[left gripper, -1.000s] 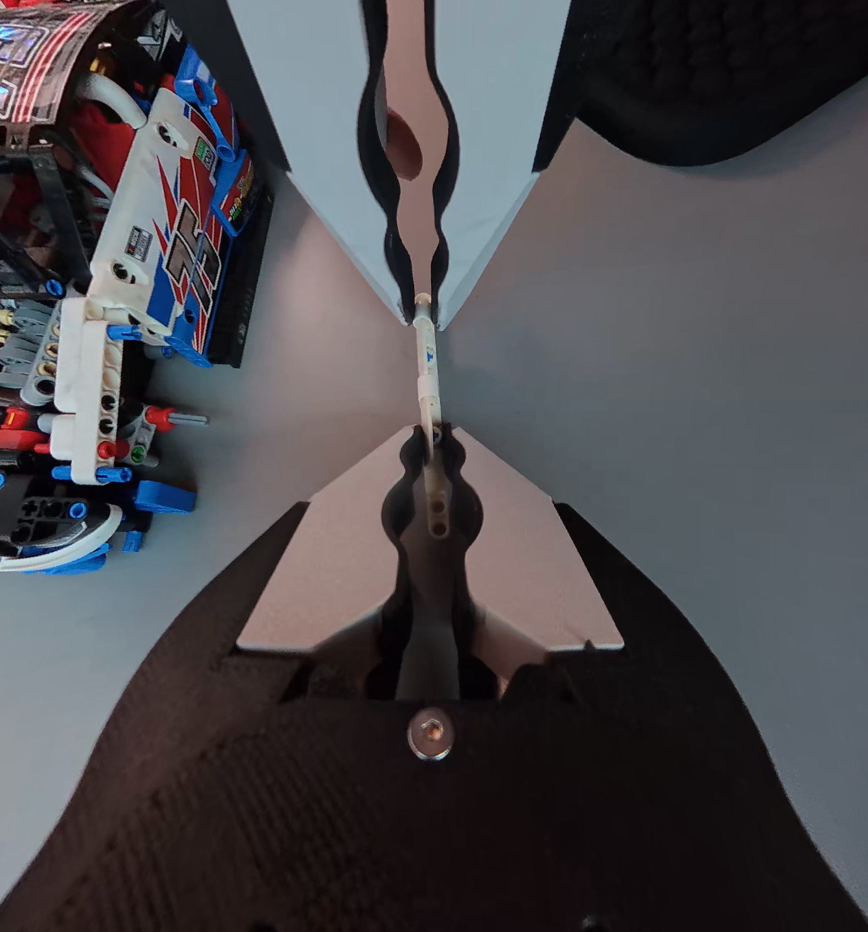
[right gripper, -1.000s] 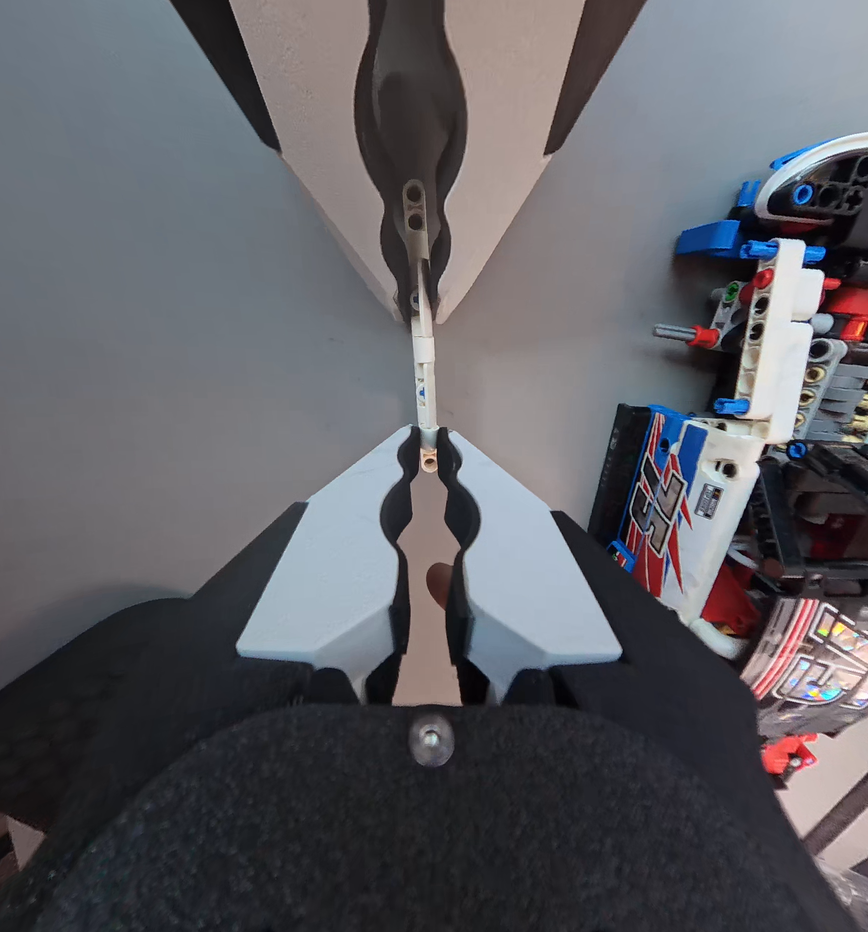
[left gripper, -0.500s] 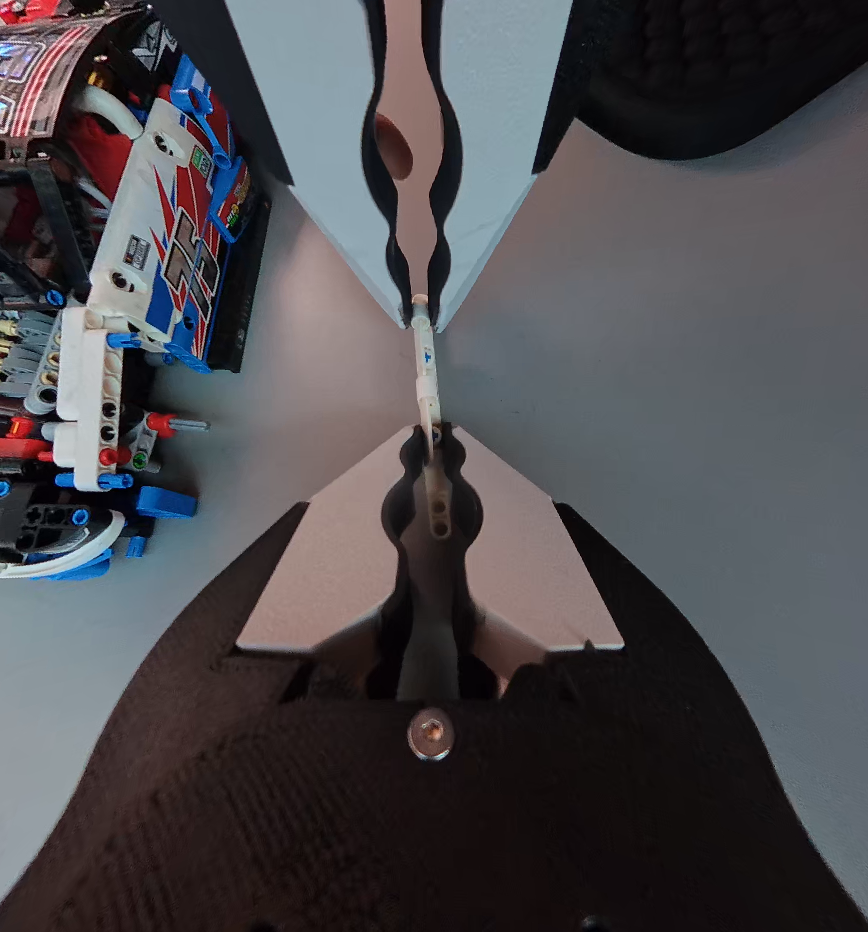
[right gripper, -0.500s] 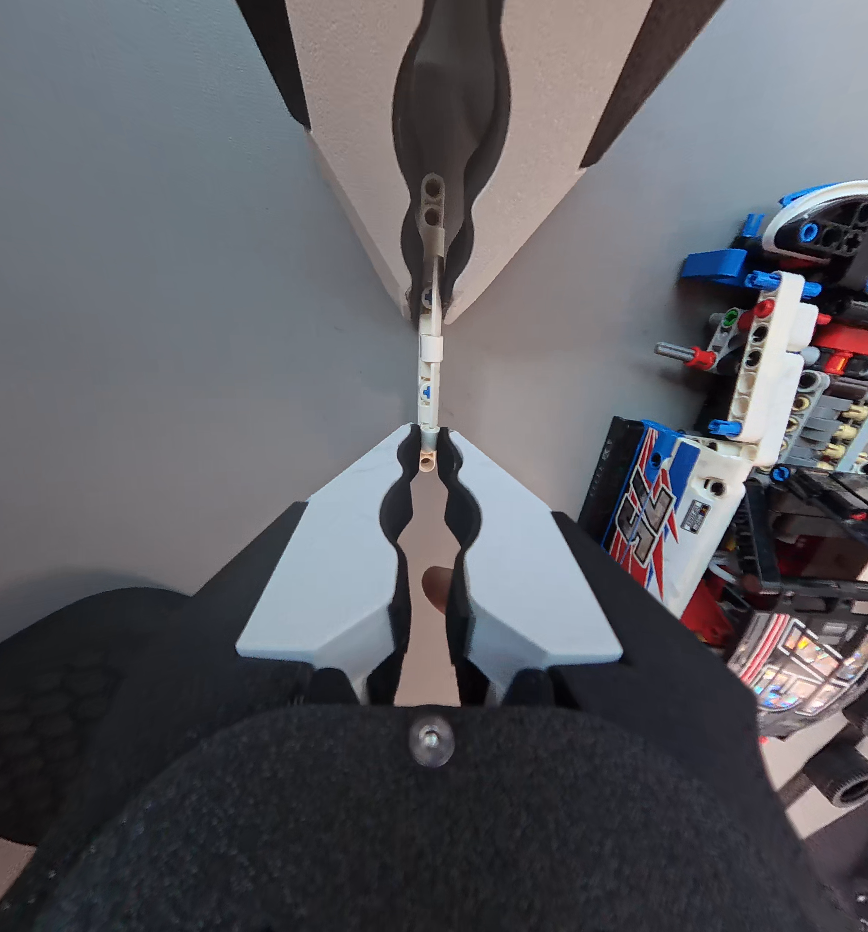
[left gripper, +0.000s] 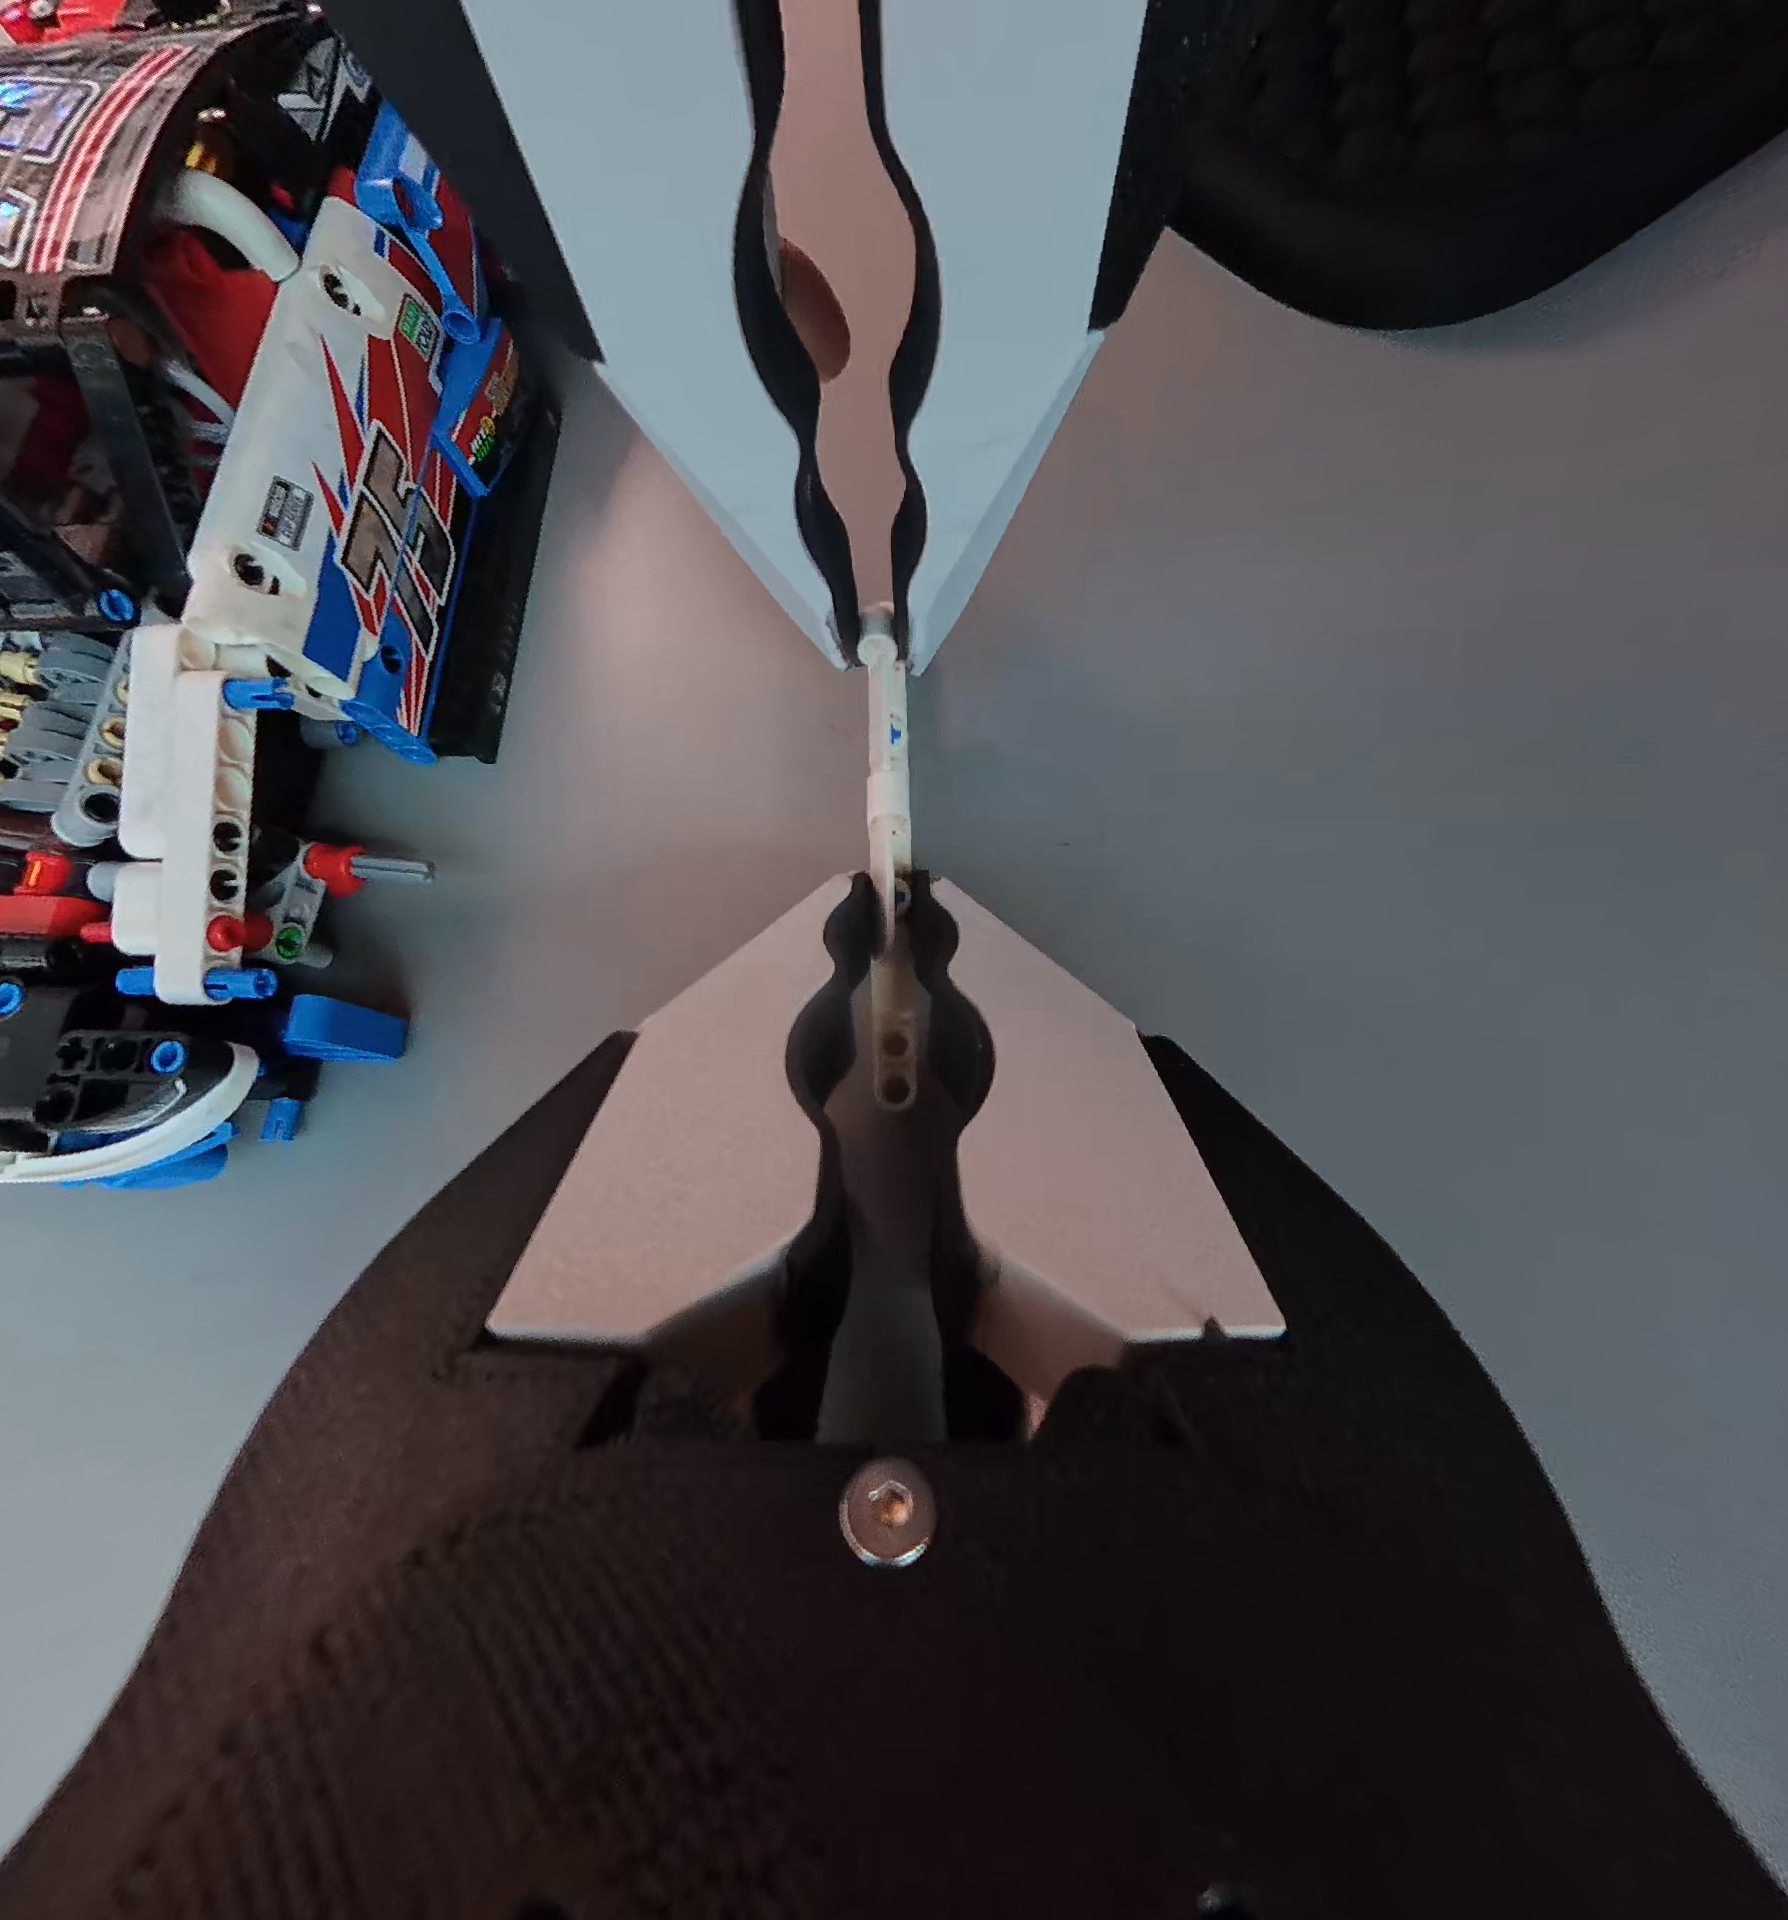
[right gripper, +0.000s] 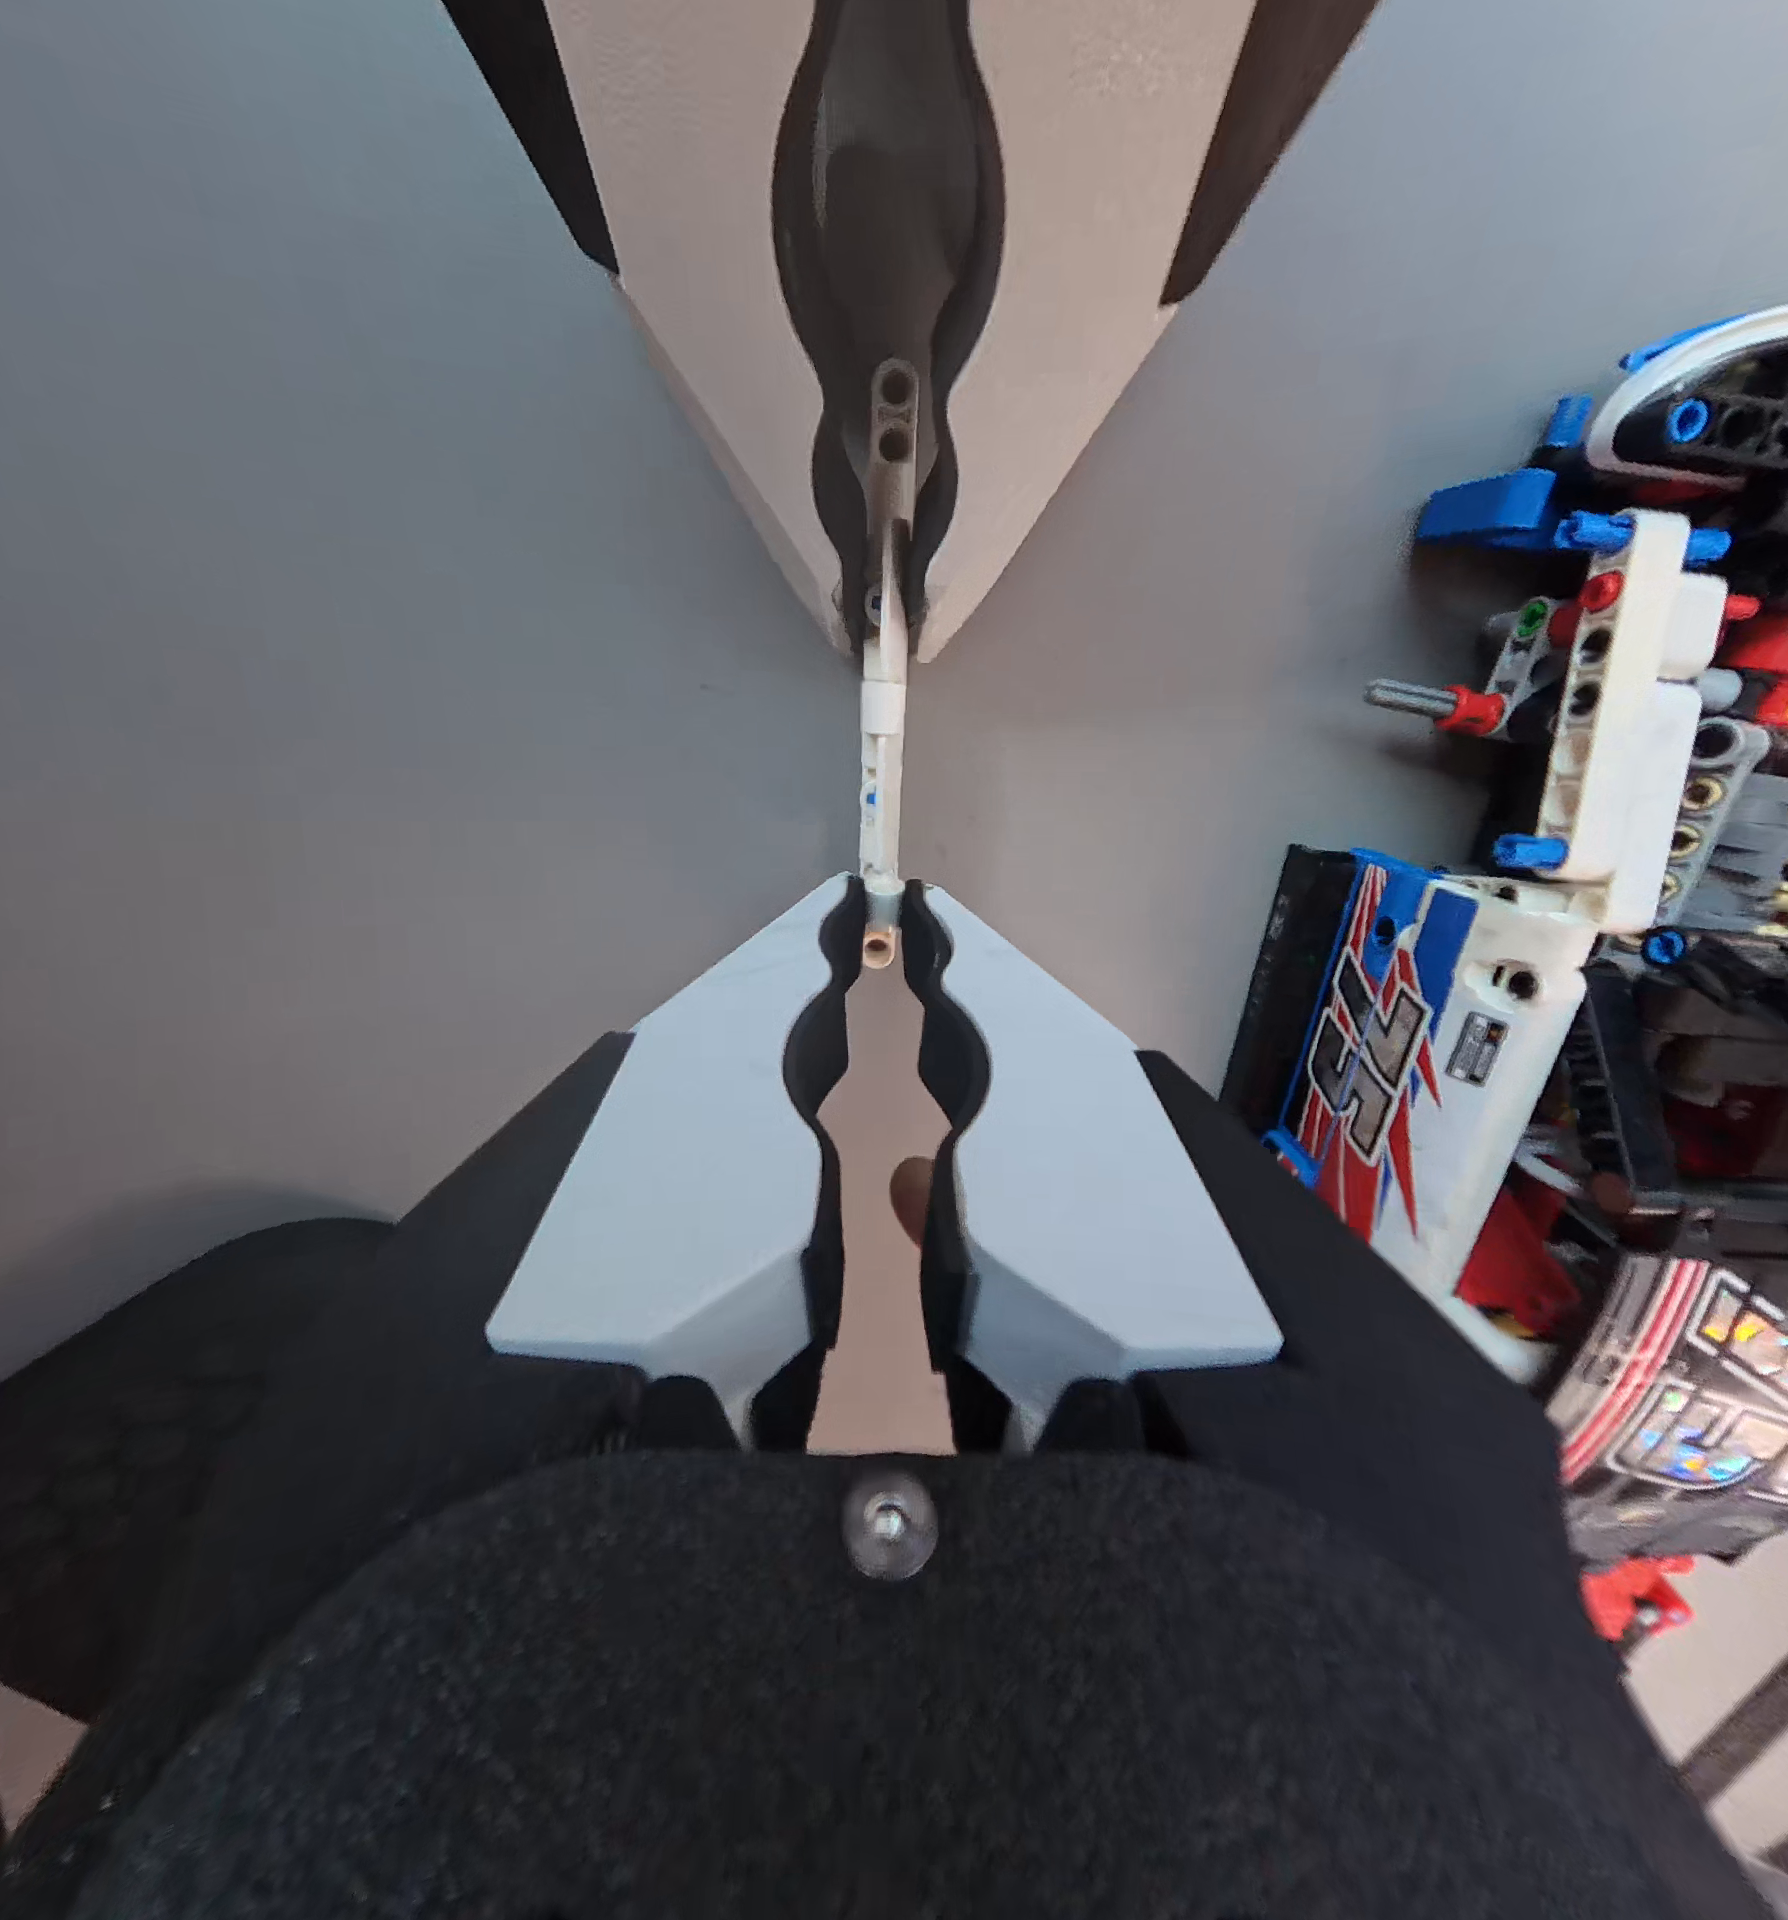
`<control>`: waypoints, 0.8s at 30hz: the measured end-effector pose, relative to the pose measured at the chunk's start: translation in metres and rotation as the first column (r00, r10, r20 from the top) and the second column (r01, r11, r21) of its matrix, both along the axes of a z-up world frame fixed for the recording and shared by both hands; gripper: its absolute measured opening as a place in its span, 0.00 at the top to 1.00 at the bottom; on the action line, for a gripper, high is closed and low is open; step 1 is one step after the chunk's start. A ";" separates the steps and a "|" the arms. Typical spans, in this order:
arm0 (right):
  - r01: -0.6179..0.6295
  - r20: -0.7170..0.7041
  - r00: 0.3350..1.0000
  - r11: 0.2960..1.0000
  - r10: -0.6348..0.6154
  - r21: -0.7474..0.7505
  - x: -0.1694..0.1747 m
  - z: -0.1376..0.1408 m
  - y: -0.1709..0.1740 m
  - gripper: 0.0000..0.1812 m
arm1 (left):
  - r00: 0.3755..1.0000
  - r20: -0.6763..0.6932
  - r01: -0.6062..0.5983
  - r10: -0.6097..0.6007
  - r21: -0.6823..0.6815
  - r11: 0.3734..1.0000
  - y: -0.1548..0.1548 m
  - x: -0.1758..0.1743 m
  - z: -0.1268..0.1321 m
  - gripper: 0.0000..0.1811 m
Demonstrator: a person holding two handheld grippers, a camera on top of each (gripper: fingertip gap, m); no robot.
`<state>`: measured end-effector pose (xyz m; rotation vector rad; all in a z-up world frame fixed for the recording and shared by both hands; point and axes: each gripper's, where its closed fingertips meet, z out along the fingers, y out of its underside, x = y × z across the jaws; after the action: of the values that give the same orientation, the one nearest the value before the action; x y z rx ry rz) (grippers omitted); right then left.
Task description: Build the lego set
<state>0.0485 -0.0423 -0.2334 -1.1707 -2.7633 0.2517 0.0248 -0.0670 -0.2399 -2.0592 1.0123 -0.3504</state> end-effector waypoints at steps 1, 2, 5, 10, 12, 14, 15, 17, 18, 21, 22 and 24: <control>0.018 0.001 1.000 1.000 -0.018 -0.024 0.002 0.001 0.000 0.97 | 1.000 0.001 0.000 0.000 -0.002 1.000 0.000 0.000 0.000 0.97; 0.038 -0.005 0.999 0.999 -0.038 -0.037 0.002 0.003 0.002 0.97 | 1.000 0.003 -0.001 0.001 -0.006 1.000 0.000 0.000 0.000 0.97; 0.048 -0.017 0.999 0.998 -0.049 -0.042 0.002 0.008 0.003 0.97 | 1.000 0.003 -0.003 0.003 -0.007 1.000 0.000 0.000 0.000 0.97; 0.043 -0.016 0.999 0.999 -0.044 -0.033 0.003 0.003 0.001 0.97 | 1.000 0.002 -0.005 0.005 -0.006 1.000 0.000 0.000 0.000 0.97; 0.053 -0.026 0.998 0.998 -0.054 -0.035 0.001 0.001 0.000 0.97 | 1.000 0.002 -0.005 0.005 -0.006 1.000 0.000 0.000 0.000 0.97; 0.049 -0.018 0.999 0.998 -0.049 -0.028 0.001 0.000 0.000 0.97 | 1.000 0.001 -0.006 0.006 -0.005 1.000 0.000 0.000 0.000 0.97; 0.045 -0.014 0.999 0.999 -0.045 -0.024 0.001 0.000 -0.001 0.97 | 1.000 0.001 -0.005 0.005 -0.005 1.000 0.000 0.000 0.000 0.97; 0.031 0.001 1.000 1.000 -0.031 -0.001 0.000 0.000 0.000 0.97 | 1.000 0.002 -0.005 0.005 -0.007 1.000 0.000 0.000 0.000 0.97; 0.022 0.001 1.000 1.000 -0.022 0.011 -0.001 0.000 0.000 0.97 | 1.000 0.003 -0.003 0.003 -0.008 1.000 0.000 0.001 0.000 0.97; 0.006 -0.001 1.000 1.000 -0.006 0.031 -0.002 -0.001 -0.001 0.97 | 1.000 0.006 0.000 0.000 -0.009 1.000 0.000 0.001 0.000 0.97; 0.002 -0.003 1.000 0.999 -0.002 0.039 -0.002 -0.001 -0.001 0.97 | 1.000 0.005 0.001 -0.001 -0.007 1.000 0.000 0.001 0.000 0.97; -0.001 -0.010 1.000 0.999 0.001 0.040 -0.002 -0.001 -0.001 0.97 | 1.000 0.002 0.004 -0.004 -0.003 1.000 0.000 0.001 0.000 0.97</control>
<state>0.0462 -0.0433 -0.2344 -1.1551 -2.7472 0.2008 0.0257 -0.0673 -0.2400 -2.0599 1.0149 -0.3561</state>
